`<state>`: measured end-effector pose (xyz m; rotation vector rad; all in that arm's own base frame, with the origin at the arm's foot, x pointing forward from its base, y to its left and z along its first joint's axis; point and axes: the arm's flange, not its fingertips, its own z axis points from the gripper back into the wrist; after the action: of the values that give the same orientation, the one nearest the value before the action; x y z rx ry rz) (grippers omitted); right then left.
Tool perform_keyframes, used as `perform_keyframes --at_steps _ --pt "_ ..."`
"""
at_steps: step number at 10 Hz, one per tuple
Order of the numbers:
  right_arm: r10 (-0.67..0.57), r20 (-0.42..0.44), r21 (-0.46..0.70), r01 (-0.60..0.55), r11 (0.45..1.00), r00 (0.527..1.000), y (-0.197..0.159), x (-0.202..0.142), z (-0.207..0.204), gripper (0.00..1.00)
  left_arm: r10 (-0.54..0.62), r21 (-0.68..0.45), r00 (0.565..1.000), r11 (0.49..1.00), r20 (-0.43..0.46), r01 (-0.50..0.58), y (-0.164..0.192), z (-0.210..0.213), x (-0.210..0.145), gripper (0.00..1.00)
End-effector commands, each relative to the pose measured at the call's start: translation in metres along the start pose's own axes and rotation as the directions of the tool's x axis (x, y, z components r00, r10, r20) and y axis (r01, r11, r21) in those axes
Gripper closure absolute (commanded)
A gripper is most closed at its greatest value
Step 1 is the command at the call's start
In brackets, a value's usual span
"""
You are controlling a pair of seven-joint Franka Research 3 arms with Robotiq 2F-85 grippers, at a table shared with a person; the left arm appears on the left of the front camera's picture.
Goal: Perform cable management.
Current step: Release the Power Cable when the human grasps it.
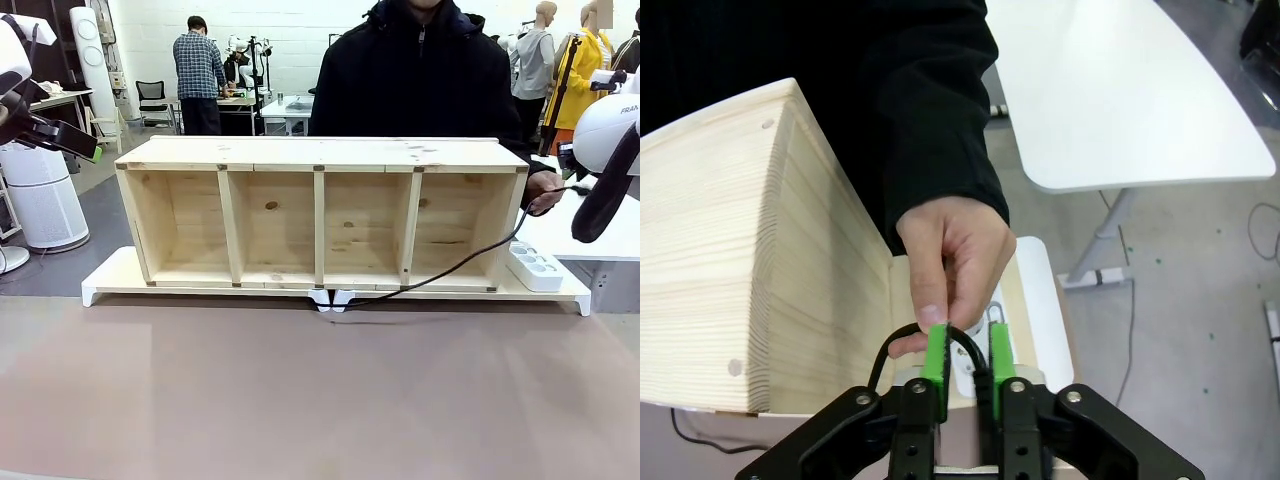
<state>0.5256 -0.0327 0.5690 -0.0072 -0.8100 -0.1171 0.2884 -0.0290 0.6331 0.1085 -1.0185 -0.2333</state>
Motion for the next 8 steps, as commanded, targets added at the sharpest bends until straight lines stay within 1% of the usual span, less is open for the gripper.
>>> perform_keyframes --at_steps 1,2,3,4,5,6,7,8 --pt "-0.001 -0.011 -0.029 0.001 1.0 1.0 0.0016 0.0003 0.001 0.49 -0.001 0.004 1.0 1.0 0.009 0.001 -0.0002 -0.0015 0.0012 0.0" --pt "0.002 -0.014 -0.035 -0.003 0.999 1.0 0.0019 -0.0005 0.0011 0.67 -0.001 0.004 1.0 1.0 0.009 0.001 -0.0002 -0.0015 0.0012 0.0" --pt "0.002 -0.016 -0.037 -0.002 0.999 1.0 0.0017 0.0 0.001 0.3 -0.001 0.004 1.0 1.0 0.009 0.001 -0.0002 -0.0015 0.0012 0.0" --pt "0.0 -0.017 -0.039 0.0 0.999 1.0 0.0014 0.0011 0.0011 0.48 -0.001 0.004 1.0 1.0 0.009 0.001 -0.0002 -0.0015 0.0012 0.0" --pt "0.003 -0.018 -0.038 -0.004 0.999 1.0 0.0017 0.0004 0.0009 0.11 -0.001 0.004 1.0 1.0 0.009 0.001 -0.0002 -0.0015 0.0012 0.0" --pt "0.002 -0.019 -0.037 -0.003 0.999 1.0 0.0021 -0.0001 0.0007 0.28 -0.001 0.004 1.0 1.0 0.009 0.001 -0.0002 -0.0015 0.0012 0.0" --pt "-0.002 0.025 -0.015 0.002 1.0 1.0 0.0016 0.0008 0.0005 0.0 -0.001 0.004 1.0 1.0 0.009 0.001 -0.0002 -0.0015 0.0012 0.0" --pt "0.01 -0.008 -0.014 -0.01 1.0 1.0 -0.0038 -0.0006 -0.0005 0.0 -0.001 0.004 1.0 1.0 0.009 0.001 -0.0002 -0.0015 0.0012 0.0"
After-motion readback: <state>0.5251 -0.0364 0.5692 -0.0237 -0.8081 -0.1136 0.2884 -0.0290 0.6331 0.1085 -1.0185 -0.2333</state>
